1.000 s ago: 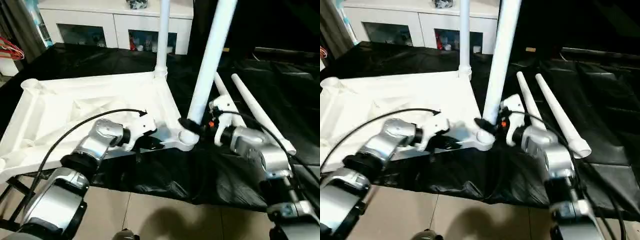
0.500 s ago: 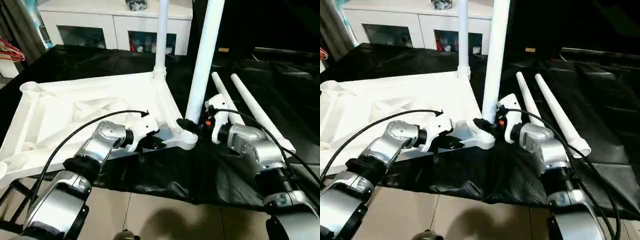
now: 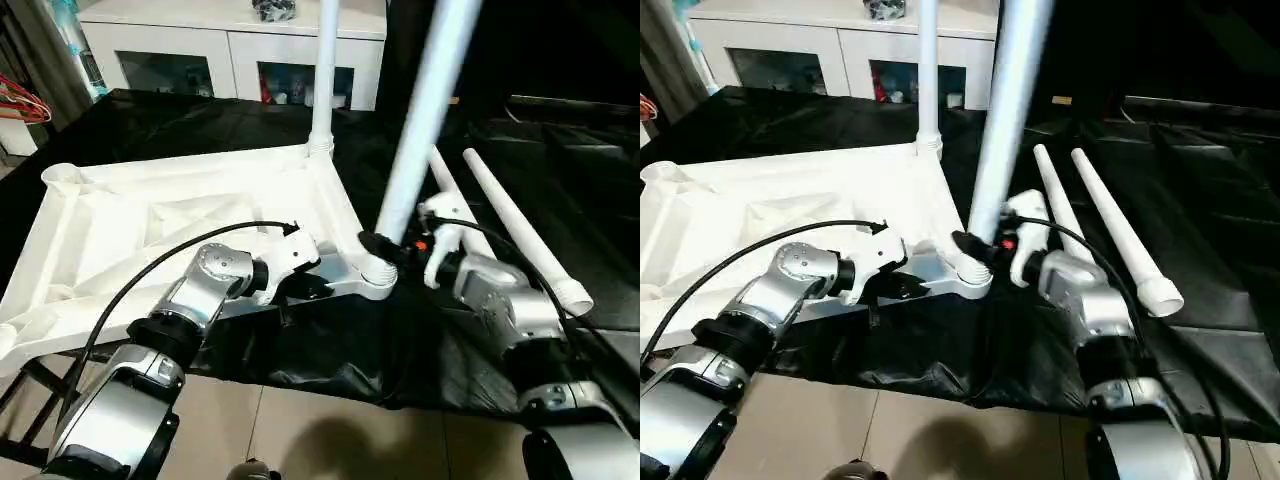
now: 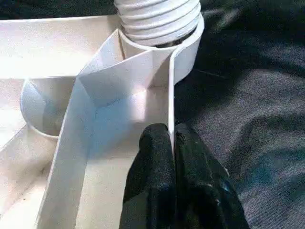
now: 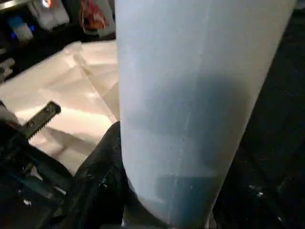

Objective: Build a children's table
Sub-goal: Insert table leg to table base

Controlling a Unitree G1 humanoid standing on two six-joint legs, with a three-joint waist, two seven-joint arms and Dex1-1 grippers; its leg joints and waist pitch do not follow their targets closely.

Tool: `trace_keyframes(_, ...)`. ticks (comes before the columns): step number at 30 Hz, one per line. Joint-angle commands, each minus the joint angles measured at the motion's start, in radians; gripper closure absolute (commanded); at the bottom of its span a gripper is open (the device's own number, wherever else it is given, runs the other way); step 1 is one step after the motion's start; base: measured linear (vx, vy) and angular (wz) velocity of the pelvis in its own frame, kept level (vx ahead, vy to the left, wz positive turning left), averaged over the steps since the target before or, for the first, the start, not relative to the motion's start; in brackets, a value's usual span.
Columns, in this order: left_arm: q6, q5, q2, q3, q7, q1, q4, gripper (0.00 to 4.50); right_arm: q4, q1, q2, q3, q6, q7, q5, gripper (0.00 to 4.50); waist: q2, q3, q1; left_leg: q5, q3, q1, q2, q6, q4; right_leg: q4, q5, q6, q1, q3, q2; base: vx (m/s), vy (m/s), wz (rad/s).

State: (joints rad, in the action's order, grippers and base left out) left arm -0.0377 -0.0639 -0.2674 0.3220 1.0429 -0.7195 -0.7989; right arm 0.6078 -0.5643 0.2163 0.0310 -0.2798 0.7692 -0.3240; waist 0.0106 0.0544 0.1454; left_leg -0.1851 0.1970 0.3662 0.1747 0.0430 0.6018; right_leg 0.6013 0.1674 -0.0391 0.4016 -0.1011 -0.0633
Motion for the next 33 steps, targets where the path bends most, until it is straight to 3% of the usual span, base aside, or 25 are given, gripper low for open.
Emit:
trace_keyframes(1, 0.008, 0.039, 0.031, -0.04, -0.033, 0.005, 0.014, 4.5, 0.039, 0.052, -0.005, 0.007, -0.007, -0.007, -0.006, 2.6, -0.01, -0.075, -0.005, -0.136, -0.031, -0.013, 0.066, -0.054, -0.063, -0.078, 0.288, -0.139, -0.054, 0.063, -0.108, 0.0, 0.0, 0.0)
trace_keyframes(2, 0.009, 0.039, 0.031, -0.04, -0.034, 0.004, 0.013, 4.5, 0.042, 0.059, -0.007, 0.012, -0.002, -0.011, -0.008, 2.6, -0.004, -0.076, -0.003, -0.137, -0.033, -0.013, 0.066, -0.054, -0.064, -0.077, 0.286, -0.14, -0.054, 0.063, -0.109, 0.0, 0.0, 0.0)
trace_keyframes(4, 0.01, 0.038, 0.033, -0.041, -0.037, 0.002, 0.009, 4.5, 0.044, 0.08, -0.013, 0.02, 0.014, -0.011, -0.009, 2.6, -0.007, -0.076, -0.004, -0.143, -0.032, -0.013, 0.065, -0.055, -0.064, -0.08, 0.293, -0.139, -0.054, 0.063, -0.109, 0.0, 0.0, 0.0)
trace_keyframes(7, 0.015, 0.034, 0.037, -0.045, -0.047, -0.005, -0.002, 4.5, 0.039, 0.116, -0.024, 0.03, 0.034, -0.015, -0.007, 2.6, 0.0, -0.075, -0.003, -0.153, -0.033, -0.015, 0.066, -0.053, -0.066, -0.082, 0.309, -0.137, -0.053, 0.062, -0.109, 0.0, 0.0, 0.0)
trace_keyframes(9, 0.018, 0.031, 0.039, -0.048, -0.056, -0.011, -0.01, 4.5, 0.033, 0.138, -0.027, 0.028, 0.057, -0.026, 0.002, 2.6, -0.003, -0.075, -0.004, -0.158, -0.033, -0.016, 0.066, -0.053, -0.066, -0.084, 0.313, -0.135, -0.052, 0.062, -0.11, 0.0, 0.0, 0.0)
trace_keyframes(14, 0.025, 0.023, 0.041, -0.053, -0.07, -0.022, -0.023, 4.5, -0.046, 0.203, 0.001, -0.065, 0.115, -0.058, 0.108, 2.6, -0.001, -0.072, -0.006, -0.18, -0.034, -0.016, 0.061, -0.051, -0.069, -0.096, 0.388, -0.103, -0.052, 0.059, -0.109, 0.0, 0.0, 0.0)
trace_keyframes(17, 0.029, 0.021, 0.041, -0.053, -0.073, -0.025, -0.029, 4.5, -0.083, 0.213, 0.005, -0.082, 0.11, -0.065, 0.126, 2.6, -0.002, -0.07, -0.008, -0.206, -0.036, -0.021, 0.062, -0.046, -0.072, -0.103, 0.444, -0.08, -0.049, 0.06, -0.11, 0.0, 0.0, 0.0)
trace_keyframes(22, 0.034, 0.018, 0.04, -0.053, -0.072, -0.028, -0.037, 4.5, -0.093, 0.195, 0.017, -0.113, 0.095, -0.069, 0.153, 2.6, -0.001, -0.066, -0.013, -0.246, -0.038, -0.03, 0.063, -0.039, -0.077, -0.114, 0.493, -0.07, -0.047, 0.057, -0.111, 0.0, 0.0, 0.0)
trace_keyframes(23, 0.038, 0.017, 0.038, -0.052, -0.066, -0.029, -0.04, 4.5, -0.085, 0.179, 0.026, -0.142, 0.078, -0.044, 0.166, 2.6, -0.004, -0.066, -0.015, -0.249, -0.038, -0.03, 0.063, -0.038, -0.078, -0.113, 0.492, -0.07, -0.048, 0.058, -0.111, 0.0, 0.0, 0.0)
trace_keyframes(28, 0.043, 0.015, 0.028, -0.043, -0.032, -0.029, -0.036, 4.5, -0.019, 0.124, 0.036, -0.176, 0.068, 0.027, 0.186, 2.6, -0.005, -0.065, -0.017, -0.248, -0.039, -0.029, 0.061, -0.041, -0.077, -0.116, 0.519, -0.063, -0.049, 0.057, -0.113, 0.0, 0.0, 0.0)
trace_keyframes(33, 0.054, 0.011, 0.002, -0.025, 0.038, -0.036, -0.024, 4.5, 0.06, 0.068, 0.048, -0.197, 0.079, 0.112, 0.192, 2.6, -0.008, -0.067, -0.026, -0.237, -0.039, -0.025, 0.064, -0.044, -0.079, -0.109, 0.472, -0.082, -0.052, 0.058, -0.112, 0.0, 0.0, 0.0)
